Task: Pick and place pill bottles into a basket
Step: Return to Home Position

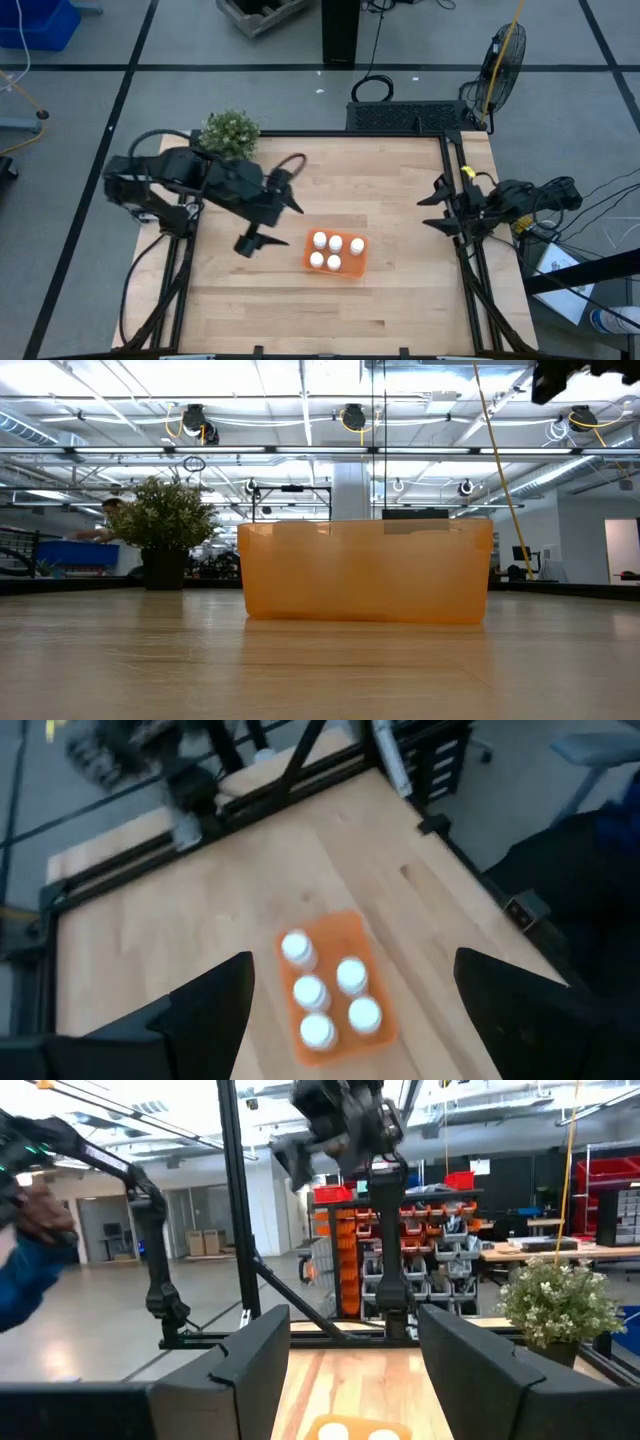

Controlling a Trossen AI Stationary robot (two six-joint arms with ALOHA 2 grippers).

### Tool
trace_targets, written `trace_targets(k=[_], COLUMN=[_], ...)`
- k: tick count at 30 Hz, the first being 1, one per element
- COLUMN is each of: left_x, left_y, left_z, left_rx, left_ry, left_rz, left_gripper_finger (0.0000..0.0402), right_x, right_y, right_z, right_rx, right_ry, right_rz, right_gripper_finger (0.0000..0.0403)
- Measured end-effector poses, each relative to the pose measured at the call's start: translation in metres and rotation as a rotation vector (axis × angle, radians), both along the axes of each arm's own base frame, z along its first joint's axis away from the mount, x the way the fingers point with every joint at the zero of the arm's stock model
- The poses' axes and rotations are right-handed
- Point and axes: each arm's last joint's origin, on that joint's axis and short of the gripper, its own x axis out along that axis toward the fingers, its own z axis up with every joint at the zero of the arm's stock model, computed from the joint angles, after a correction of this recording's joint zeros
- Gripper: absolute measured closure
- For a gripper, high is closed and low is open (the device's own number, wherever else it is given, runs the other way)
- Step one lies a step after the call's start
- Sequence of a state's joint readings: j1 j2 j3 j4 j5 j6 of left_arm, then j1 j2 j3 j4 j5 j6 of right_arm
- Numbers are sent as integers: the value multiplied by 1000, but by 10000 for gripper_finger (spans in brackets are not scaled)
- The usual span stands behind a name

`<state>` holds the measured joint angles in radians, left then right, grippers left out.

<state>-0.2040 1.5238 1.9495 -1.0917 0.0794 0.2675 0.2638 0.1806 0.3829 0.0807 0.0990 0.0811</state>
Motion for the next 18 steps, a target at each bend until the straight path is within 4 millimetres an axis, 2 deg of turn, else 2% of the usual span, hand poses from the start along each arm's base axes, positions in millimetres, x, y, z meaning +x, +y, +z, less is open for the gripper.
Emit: trace_targets(k=[4,8,13,18], left_x=[-41,-96,-150,-188], left_y=[21,39,51,57], left_z=[-24,-50,-96,-152], left_rx=[-51,-109,-183,-199], left_ry=[-58,-196,-439,-537], left_rz=[81,154,230,295], left_gripper_finger=[53,57,58,56], right_x=[-6,-11,-20,-33], right_y=[-2,-3,-5,-10], right_z=[16,25,37,50], right_rx=[5,-4,-32,-56], right_ry=[-15,-1,44,111], right_rz=[0,-1,-8,-48], right_gripper_finger=[190,190,190,190])
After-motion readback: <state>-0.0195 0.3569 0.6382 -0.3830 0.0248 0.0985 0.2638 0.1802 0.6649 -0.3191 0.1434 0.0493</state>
